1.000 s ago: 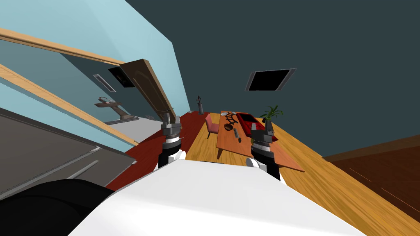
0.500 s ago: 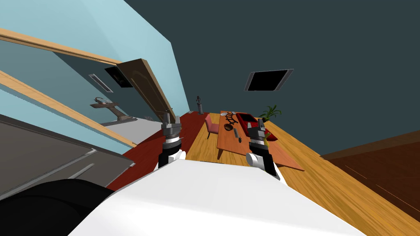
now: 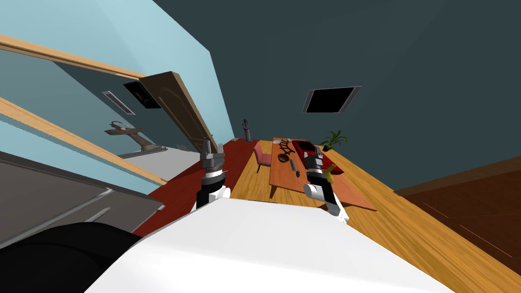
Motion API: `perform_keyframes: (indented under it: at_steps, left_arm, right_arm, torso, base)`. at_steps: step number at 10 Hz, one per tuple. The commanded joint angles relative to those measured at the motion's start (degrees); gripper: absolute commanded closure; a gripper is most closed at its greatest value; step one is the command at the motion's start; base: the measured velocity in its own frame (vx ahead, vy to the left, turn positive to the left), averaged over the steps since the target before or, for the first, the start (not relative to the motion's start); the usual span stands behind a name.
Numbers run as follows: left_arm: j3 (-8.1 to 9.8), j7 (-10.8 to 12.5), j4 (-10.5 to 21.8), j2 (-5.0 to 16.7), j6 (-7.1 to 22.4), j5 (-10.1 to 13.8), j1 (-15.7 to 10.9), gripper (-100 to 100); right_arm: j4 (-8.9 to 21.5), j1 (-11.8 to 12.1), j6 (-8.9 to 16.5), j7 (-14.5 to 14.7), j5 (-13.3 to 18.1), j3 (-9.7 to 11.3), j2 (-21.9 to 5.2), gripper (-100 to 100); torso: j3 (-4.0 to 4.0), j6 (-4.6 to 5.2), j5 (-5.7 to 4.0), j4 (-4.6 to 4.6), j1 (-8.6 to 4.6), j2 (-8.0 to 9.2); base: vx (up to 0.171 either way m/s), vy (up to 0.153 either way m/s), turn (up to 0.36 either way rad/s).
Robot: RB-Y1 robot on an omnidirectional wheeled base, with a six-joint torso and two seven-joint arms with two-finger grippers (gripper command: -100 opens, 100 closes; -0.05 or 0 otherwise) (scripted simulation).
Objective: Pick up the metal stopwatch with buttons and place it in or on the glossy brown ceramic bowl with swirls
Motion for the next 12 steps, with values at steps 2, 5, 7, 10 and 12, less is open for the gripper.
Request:
perform_keyframes:
  at_steps: [2, 5, 7, 10, 12]
  left_arm:
    - [0.0, 0.0, 0.0, 0.0, 0.0, 0.0, 0.0, 0]
    - [0.0, 0.0, 0.0, 0.0, 0.0, 0.0, 0.0, 0]
    - [0.0, 0.0, 0.0, 0.0, 0.0, 0.0, 0.0, 0]
    - [0.0, 0.0, 0.0, 0.0, 0.0, 0.0, 0.0, 0]
    - [0.0, 0.0, 0.0, 0.0, 0.0, 0.0, 0.0, 0]
  right_arm:
    - [3.57, -2.83, 2.25, -1.19, -1.24, -0.88, -0.44, -100]
    - [8.96, -7.63, 6.33, -3.28, -3.39, -2.31, -0.85, -100]
    - [12.28, -10.06, 8.43, -4.42, -4.5, -3.02, -0.98, -100]
    - [17.38, -14.88, 12.7, -6.85, -6.73, -4.42, -1.14, -100]
    - [20.14, -17.28, 14.84, -8.15, -7.84, -5.1, -1.19, -100]
  torso:
    - [0.0, 0.0, 0.0, 0.0, -0.02, 0.0]
    - [0.01, 0.0, -0.01, 0.01, -0.03, 0.02]
    - [-0.02, 0.0, 0.0, 0.0, 0.0, -0.03]
    - [0.01, 0.0, -0.01, 0.0, -0.03, 0.01]
    - [0.01, 0.0, -0.01, 0.0, -0.02, 0.01]
  base:
    - [0.012, 0.014, -0.025]
    - [0.012, 0.012, -0.037]
    - [0.022, 0.02, -0.044]
    - [0.013, 0.014, -0.039]
    - [0.014, 0.01, -0.038]
